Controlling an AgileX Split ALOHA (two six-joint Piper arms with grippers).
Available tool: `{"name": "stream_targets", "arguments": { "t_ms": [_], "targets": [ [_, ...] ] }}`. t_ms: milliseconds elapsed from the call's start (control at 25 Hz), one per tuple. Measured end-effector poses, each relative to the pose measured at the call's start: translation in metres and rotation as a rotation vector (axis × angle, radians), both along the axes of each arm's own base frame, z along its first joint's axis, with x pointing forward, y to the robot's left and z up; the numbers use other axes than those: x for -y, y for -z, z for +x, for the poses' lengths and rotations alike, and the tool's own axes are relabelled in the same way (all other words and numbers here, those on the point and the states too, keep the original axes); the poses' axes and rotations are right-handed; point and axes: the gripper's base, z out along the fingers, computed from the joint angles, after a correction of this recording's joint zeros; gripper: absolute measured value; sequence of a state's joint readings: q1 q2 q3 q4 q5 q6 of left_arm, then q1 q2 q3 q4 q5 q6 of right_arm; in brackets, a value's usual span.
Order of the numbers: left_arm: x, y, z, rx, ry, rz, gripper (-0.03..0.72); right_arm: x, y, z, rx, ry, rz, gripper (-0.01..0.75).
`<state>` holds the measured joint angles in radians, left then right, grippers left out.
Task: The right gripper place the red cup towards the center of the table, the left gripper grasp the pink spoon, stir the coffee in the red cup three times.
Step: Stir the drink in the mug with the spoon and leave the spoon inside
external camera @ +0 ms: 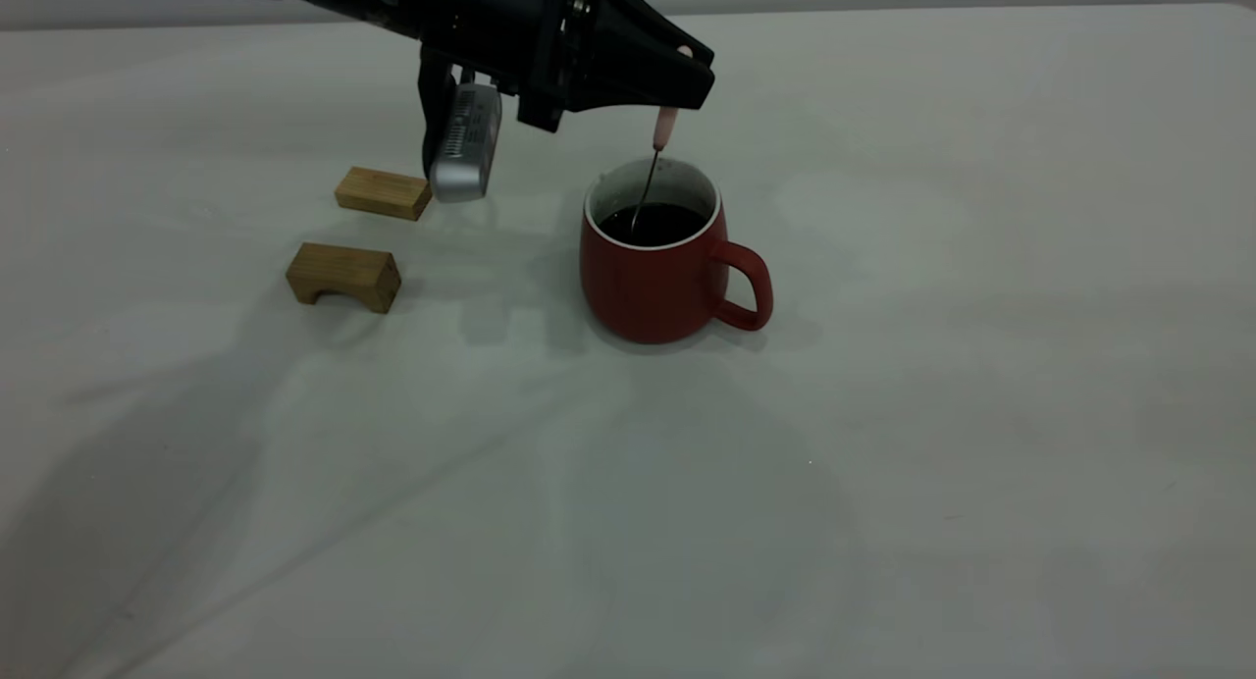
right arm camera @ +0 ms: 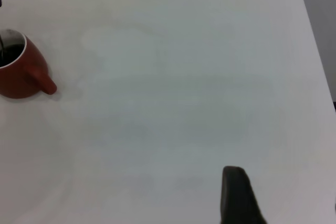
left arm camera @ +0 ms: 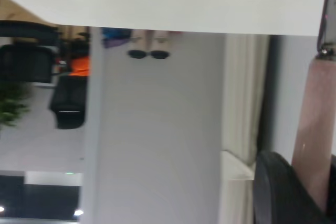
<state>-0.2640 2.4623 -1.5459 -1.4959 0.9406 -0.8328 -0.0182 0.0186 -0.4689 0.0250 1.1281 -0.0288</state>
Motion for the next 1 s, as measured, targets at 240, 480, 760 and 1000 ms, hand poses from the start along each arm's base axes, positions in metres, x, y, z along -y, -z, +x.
{"name": "stream_targets", "arguments": {
  "t_ms": [240,480,760,1000],
  "targets": [
    [0.009,0.01,0.0,0.066,0.005,-0.045,0.165,0.0,0.0,0.0,0.0,0.0,0.0,0.474],
    [0.013,0.015,-0.011,-0.067,0.059,-0.085,0.165,0.0,0.0,0.0,0.0,0.0,0.0,0.474],
    [0.008,0.018,-0.008,-0.012,0.052,0.0,0.165,0.0,0.0,0.0,0.0,0.0,0.0,0.474],
    [0.01,0.014,-0.007,0.039,0.068,-0.044,0.165,0.0,0.0,0.0,0.0,0.0,0.0,0.474]
  ]
}}
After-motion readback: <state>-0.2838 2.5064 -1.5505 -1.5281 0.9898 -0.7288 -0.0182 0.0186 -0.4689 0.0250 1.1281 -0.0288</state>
